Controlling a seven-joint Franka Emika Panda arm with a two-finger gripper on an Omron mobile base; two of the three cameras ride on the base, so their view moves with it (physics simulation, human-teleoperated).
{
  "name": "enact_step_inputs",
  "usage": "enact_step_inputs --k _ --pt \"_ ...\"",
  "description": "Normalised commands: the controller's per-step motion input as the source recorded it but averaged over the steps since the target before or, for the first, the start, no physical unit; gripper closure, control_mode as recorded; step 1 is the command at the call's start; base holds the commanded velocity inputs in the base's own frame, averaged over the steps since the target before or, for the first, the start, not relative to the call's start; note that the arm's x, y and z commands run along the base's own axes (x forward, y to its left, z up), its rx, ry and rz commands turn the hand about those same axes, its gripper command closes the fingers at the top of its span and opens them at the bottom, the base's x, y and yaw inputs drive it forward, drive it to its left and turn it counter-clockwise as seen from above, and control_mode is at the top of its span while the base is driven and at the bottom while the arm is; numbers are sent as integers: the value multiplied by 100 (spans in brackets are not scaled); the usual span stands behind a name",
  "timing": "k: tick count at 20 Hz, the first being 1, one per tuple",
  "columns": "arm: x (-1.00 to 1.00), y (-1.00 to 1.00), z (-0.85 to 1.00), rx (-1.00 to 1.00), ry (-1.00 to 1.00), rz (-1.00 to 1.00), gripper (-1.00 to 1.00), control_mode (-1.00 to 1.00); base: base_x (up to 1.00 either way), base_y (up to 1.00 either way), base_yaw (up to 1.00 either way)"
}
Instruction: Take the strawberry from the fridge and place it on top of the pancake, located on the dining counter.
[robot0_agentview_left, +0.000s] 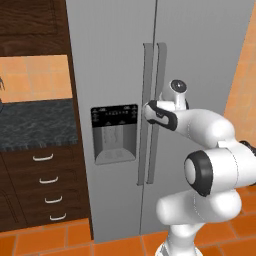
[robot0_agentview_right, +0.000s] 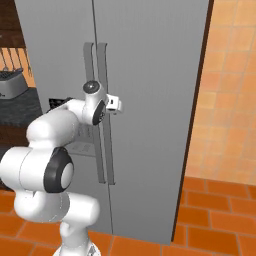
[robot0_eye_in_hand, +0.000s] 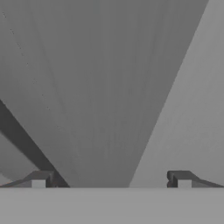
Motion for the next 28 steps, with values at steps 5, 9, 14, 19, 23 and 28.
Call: enact_step_inputs --k 5,9,14,19,23,28 --pt "27 -19 -33 0 0 0 -100 -100 0 0 0" --pt "0 -20 -16 0 -3 0 -100 -100 0 0 0" --pt "22 -3 -12 -1 0 -5 -100 -100 0 0 0" --pt "56 5 -53 -3 -9 -2 -100 -100 0 0 0" --pt "67 0 -97 0 -18 0 100 -100 0 0 0" --pt "27 -39 -41 0 9 -6 100 -100 0 0 0"
